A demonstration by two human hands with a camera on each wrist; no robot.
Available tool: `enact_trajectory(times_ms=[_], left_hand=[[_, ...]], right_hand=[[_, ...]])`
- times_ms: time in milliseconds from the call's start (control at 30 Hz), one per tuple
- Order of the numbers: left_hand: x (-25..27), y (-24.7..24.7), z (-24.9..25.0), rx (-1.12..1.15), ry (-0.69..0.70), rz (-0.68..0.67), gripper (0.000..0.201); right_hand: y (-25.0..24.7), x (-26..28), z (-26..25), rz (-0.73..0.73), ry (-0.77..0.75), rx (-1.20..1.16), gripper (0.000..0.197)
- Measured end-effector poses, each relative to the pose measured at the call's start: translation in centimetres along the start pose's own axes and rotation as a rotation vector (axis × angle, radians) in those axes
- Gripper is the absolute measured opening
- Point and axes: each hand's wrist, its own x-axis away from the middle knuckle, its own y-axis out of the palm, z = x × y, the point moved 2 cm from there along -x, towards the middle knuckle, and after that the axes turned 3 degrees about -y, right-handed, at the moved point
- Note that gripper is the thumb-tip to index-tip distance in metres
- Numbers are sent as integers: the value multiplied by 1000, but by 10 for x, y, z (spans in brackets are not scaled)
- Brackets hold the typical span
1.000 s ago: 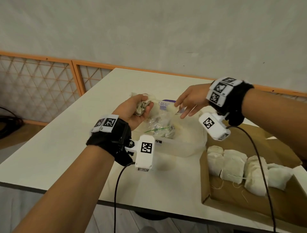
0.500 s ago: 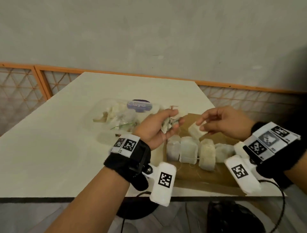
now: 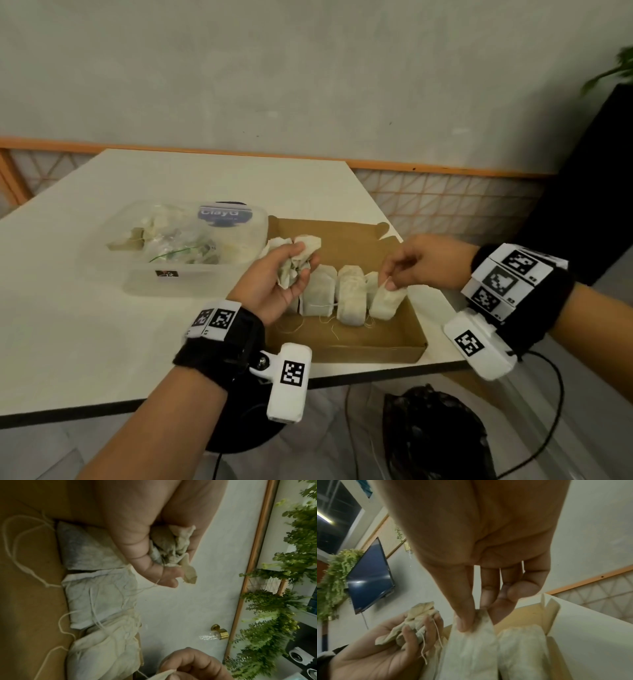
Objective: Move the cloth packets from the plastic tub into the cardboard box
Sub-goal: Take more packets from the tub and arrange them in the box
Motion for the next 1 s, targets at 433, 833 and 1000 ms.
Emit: enact_trajectory(times_ms=[433, 833, 1000], left_hand=[[13, -7, 7, 54, 100, 21, 9], [33, -20, 25, 124, 180, -18, 9], [34, -32, 19, 102, 117, 1, 14]], right_hand=[[45, -60, -74, -205, -173, 102, 17], [52, -99, -104, -97, -197, 167, 13], [38, -96, -104, 41, -189, 178, 18]])
